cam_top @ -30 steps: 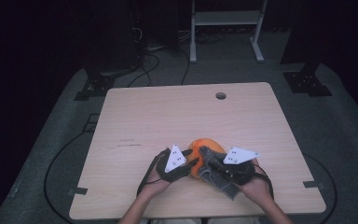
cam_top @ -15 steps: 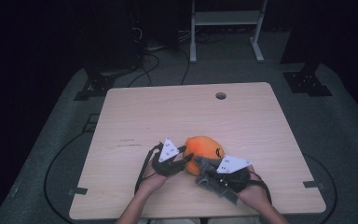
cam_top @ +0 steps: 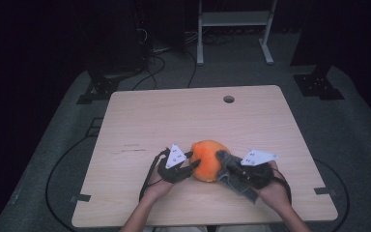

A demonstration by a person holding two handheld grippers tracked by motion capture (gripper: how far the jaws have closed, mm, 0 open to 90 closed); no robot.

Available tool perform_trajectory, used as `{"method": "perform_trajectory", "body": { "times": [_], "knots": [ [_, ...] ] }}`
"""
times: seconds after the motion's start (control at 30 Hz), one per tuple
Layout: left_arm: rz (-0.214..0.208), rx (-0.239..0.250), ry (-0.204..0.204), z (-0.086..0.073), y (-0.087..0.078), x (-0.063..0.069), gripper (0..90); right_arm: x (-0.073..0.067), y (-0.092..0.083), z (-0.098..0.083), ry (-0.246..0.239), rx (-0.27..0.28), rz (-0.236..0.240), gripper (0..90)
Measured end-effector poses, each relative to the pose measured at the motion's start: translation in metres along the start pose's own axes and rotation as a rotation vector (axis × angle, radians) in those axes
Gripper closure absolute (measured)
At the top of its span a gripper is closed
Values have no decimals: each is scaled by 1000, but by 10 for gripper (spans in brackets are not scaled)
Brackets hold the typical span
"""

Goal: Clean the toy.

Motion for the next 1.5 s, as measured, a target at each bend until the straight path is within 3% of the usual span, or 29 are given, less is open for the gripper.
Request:
{"method": "perform_trajectory", "body": {
  "times": [0.07, 0.13, 0.2, 0.23, 0.33, 0.43, 0.5, 0.57, 0.63, 0.7, 0.8, 0.9, 0.97, 1.07, 1.13, 1.2, 1.27, 1.3, 1.43, 1.5],
  "knots": [
    [3, -1, 2, 0, 0, 0, 595, 8, -2, 6, 65, 46, 30, 778],
    [-5, 10, -6, 2, -3, 0, 571, 8, 5, 7, 74, 35, 53, 779],
    [1, 18, -58, 5, -6, -3, 349, 0, 12, 4, 59, 16, 73, 779],
    [-8, 12, -72, 5, -6, -4, 321, -4, 13, 3, 34, 6, 73, 779],
    [-42, 6, -63, 2, -3, 0, 386, -7, 10, 1, 12, -3, 85, 778],
    [-39, 6, -17, 3, -1, 8, 450, 3, 7, -8, 48, -25, 99, 778],
    [-45, 6, -1, 3, 0, 11, 470, 15, 2, -15, 72, -51, 57, 780],
    [-53, 7, 16, 3, 0, 13, 478, 19, -6, -10, 92, -17, 58, 779],
    [-56, 6, 19, 3, 0, 13, 482, 13, -11, 6, 61, 32, 84, 779],
    [-78, 18, -9, 5, -3, 13, 466, 5, -7, 16, 10, 28, 107, 779],
    [-121, 38, -101, 10, -5, 12, 344, -3, 7, 12, -7, 3, 132, 779],
    [-94, 17, -40, 8, 0, 17, 407, -3, 5, 10, -6, -2, 166, 779],
    [-74, 11, -3, 8, 2, 21, 442, 0, -3, 13, -17, -3, 155, 779],
    [-82, 2, 52, 6, 1, 27, 462, 0, -14, 26, -37, 25, 157, 780],
    [-84, -3, 71, 5, -1, 28, 462, -1, -11, 29, -62, 5, 147, 779],
    [-112, 14, 23, 8, -3, 27, 426, -2, -4, 22, -57, -18, 154, 780],
    [-122, 29, -71, 12, -3, 24, 293, -7, 2, 13, -50, -23, 174, 781],
    [-132, 29, -83, 12, -1, 25, 292, -9, 2, 11, -46, -20, 193, 781],
    [-99, 14, 18, 10, 3, 33, 409, -10, -6, 10, -72, -37, 202, 780],
    [-99, 7, 56, 8, 2, 36, 437, -5, -13, 17, -56, -6, 207, 780]
  ]
}}
Point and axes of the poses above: each handheld gripper's, and its own axes: y roughly forward along the jaws, z roughly out of its top, x roughly to its right, the point moved 6 cm from there along y, roughly forward along the jaws, and after that the axes turned 7 degrees about -y, right-handed, at the moved point
